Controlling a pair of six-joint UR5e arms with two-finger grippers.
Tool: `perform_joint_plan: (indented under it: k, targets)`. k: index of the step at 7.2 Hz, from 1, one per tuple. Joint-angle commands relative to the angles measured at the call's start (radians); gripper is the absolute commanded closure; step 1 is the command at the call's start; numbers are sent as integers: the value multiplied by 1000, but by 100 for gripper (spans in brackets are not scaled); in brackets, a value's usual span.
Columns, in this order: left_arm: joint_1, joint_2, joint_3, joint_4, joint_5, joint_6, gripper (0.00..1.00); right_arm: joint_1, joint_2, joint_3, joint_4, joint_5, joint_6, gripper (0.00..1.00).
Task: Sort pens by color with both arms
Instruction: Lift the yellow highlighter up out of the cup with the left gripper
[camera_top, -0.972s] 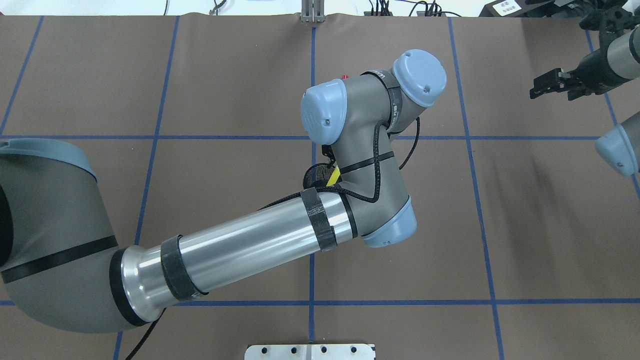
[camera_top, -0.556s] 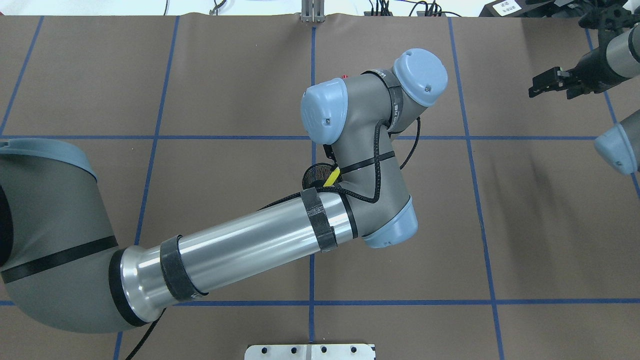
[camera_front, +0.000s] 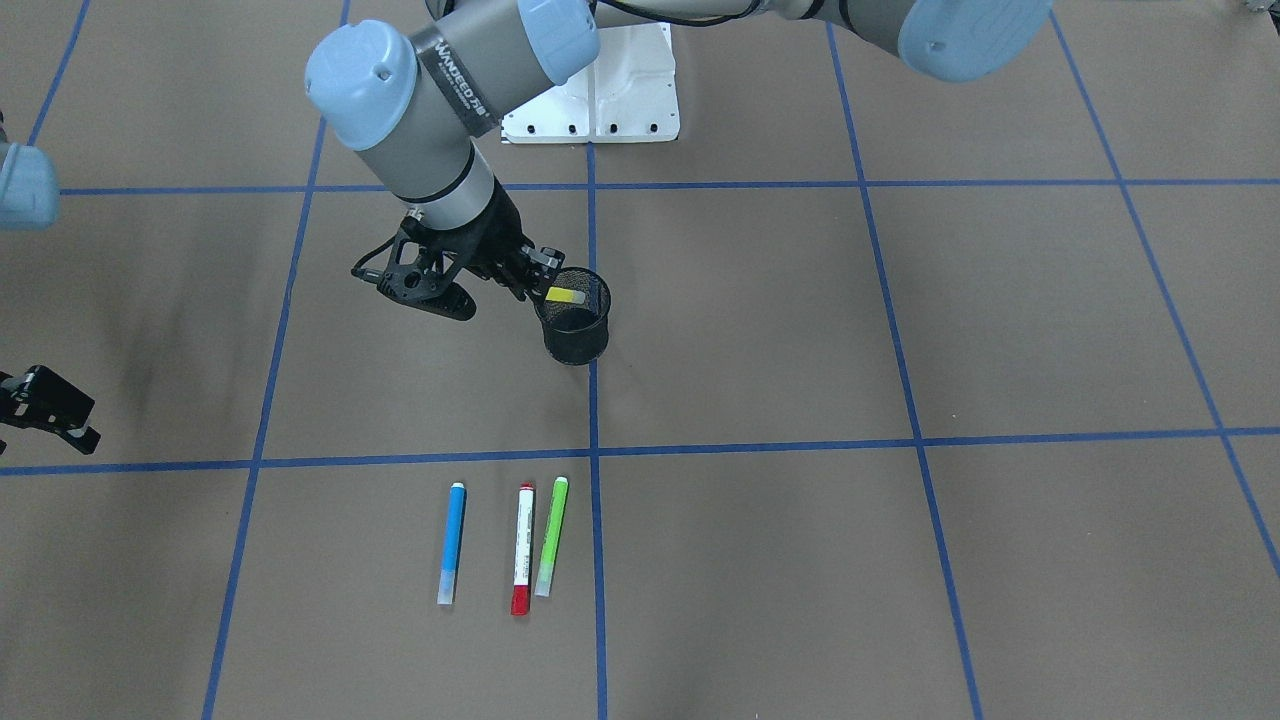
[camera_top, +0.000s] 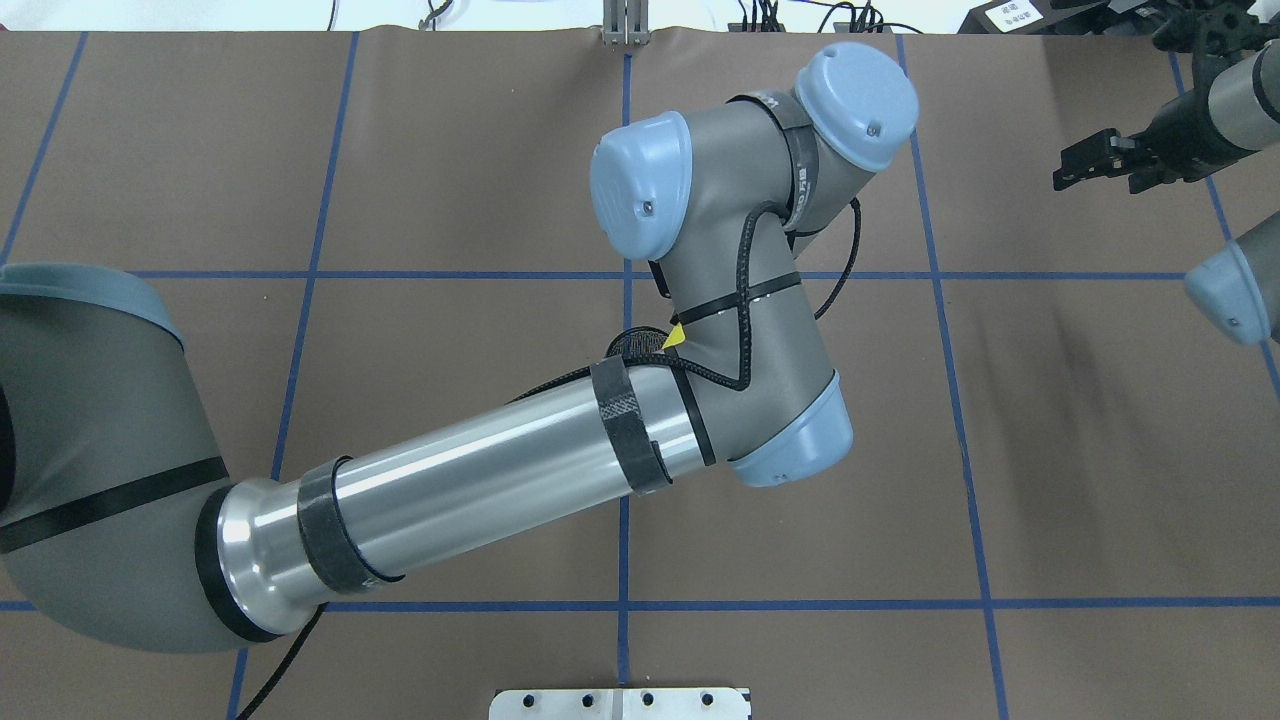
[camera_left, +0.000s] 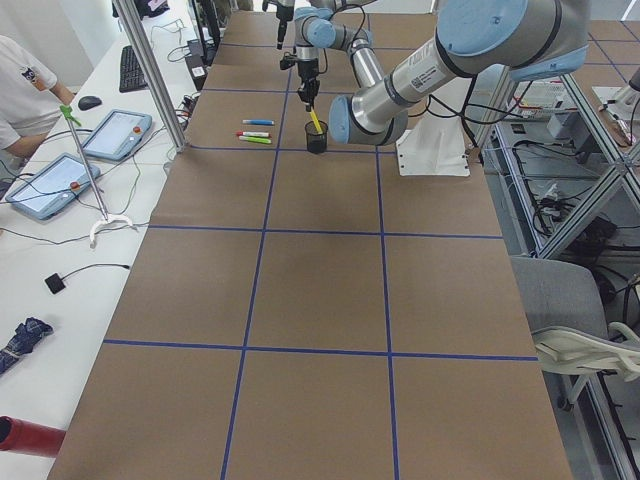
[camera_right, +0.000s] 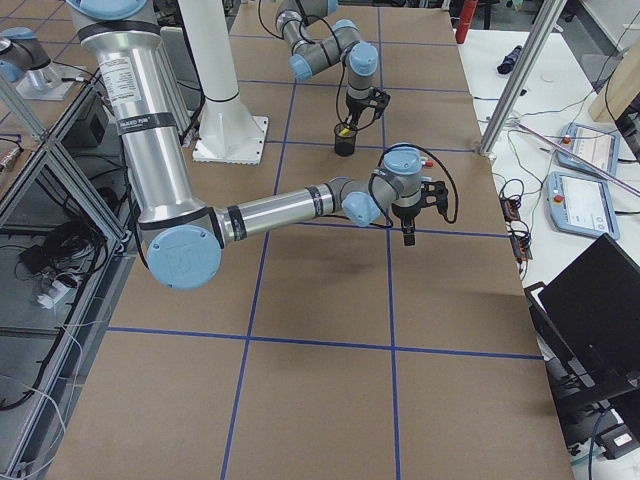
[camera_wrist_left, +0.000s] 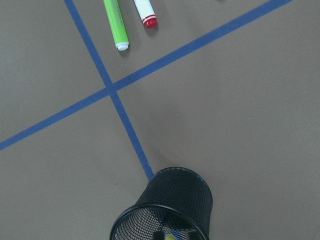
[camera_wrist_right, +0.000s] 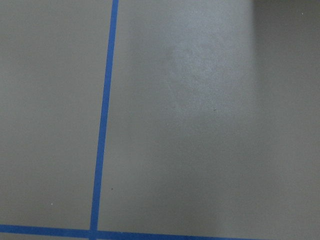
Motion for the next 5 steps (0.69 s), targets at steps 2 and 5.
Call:
perform_joint_plan:
  k: [2, 5]
  targets:
    - [-102, 19, -172, 9, -14, -26, 100, 0, 8, 4, 0, -1, 2, 0]
    - [-207, 195, -203, -365, -8, -170, 100, 0, 8, 9, 2, -3, -3, 0]
